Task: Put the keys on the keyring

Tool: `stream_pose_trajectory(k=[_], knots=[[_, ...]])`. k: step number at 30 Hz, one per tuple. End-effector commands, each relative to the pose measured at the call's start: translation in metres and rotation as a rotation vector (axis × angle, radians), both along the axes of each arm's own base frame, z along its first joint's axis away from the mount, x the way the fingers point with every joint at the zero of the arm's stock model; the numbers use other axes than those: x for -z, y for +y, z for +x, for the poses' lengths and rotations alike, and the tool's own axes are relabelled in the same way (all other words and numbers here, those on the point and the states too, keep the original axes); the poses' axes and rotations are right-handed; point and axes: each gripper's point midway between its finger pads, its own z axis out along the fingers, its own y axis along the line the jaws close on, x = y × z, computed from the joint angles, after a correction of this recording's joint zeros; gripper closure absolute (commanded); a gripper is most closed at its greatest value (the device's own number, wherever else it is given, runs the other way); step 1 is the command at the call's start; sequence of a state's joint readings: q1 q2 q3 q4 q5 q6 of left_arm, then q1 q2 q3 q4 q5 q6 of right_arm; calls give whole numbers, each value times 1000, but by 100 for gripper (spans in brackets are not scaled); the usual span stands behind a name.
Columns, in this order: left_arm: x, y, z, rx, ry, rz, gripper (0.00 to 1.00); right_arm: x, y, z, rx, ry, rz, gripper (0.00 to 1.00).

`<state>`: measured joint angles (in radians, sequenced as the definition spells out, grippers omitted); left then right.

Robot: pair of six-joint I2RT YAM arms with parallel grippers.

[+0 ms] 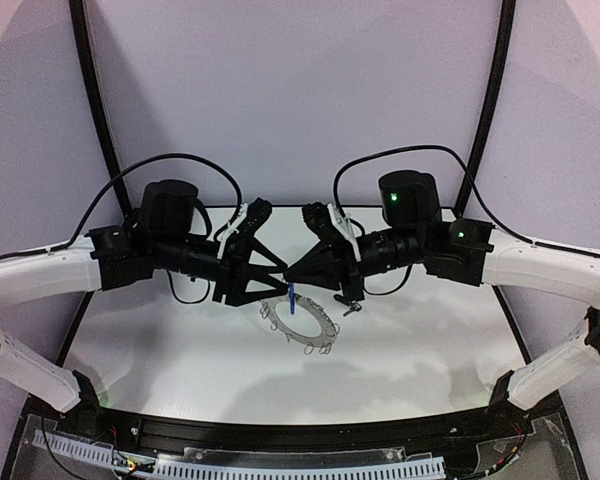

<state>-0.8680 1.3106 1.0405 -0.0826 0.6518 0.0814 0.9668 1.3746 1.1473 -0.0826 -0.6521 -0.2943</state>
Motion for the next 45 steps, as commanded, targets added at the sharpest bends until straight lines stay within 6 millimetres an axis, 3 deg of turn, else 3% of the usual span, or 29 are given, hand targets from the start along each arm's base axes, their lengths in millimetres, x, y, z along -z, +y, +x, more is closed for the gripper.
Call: stream_pose_trajectory(k=[1, 7, 24, 38, 45], knots=[[13, -5, -14, 128, 28, 68, 46, -24, -8, -9, -38, -41, 52, 100], [20, -10, -17, 182, 64, 97, 51, -26, -9, -9, -35, -50, 54, 100], [-1, -10, -17, 179, 12, 49, 58, -15, -9, -12, -60, -48, 20, 100], [-5, -10, -21, 201, 32, 42, 61, -15, -9, -16, -89, -52, 18, 100], [-1, -17, -22, 244, 71, 57, 69, -16, -5, -16, -107, -49, 18, 100]])
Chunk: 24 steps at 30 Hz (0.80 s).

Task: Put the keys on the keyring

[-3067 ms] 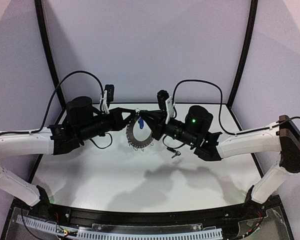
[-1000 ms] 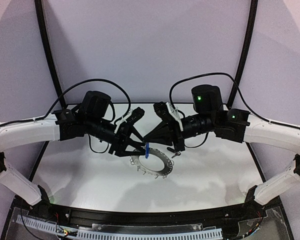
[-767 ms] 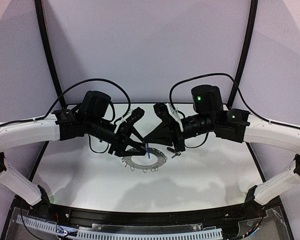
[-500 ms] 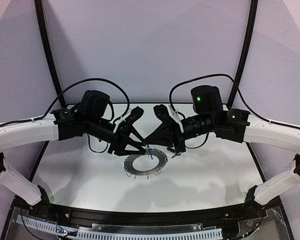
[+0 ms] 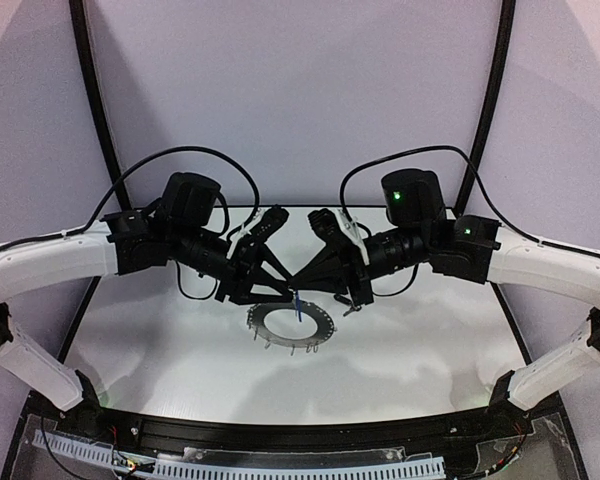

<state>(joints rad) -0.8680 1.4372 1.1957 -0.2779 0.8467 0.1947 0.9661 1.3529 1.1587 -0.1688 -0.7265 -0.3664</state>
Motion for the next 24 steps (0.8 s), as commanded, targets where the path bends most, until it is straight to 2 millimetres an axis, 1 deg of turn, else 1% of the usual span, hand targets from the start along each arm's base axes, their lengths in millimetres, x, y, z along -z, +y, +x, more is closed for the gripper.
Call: stream_pose_trajectory(k=[1, 3, 7, 13, 17, 21, 23, 24], knots=[[-7, -2, -2, 34, 11, -4, 69, -17, 3, 2, -19, -31, 42, 100], [-6, -2, -4, 43, 16, 2, 70, -17, 4, 3, -15, -32, 41, 100], [-4, -2, -2, 36, 15, 9, 75, -17, 5, 2, -24, -28, 42, 100], [-4, -2, -1, 27, 14, 7, 98, -16, 5, 3, -14, -24, 38, 100], [-4, -2, 1, 4, 10, 10, 99, -16, 4, 5, 2, -27, 34, 100], [-6, 1, 11, -88, 0, -12, 99, -14, 1, 9, 38, -34, 26, 100], [-11, 1, 21, -149, -23, -40, 99, -14, 0, 12, 61, -39, 21, 100], [-14, 3, 29, -209, -33, -57, 99, -13, -1, 15, 81, -44, 18, 100]])
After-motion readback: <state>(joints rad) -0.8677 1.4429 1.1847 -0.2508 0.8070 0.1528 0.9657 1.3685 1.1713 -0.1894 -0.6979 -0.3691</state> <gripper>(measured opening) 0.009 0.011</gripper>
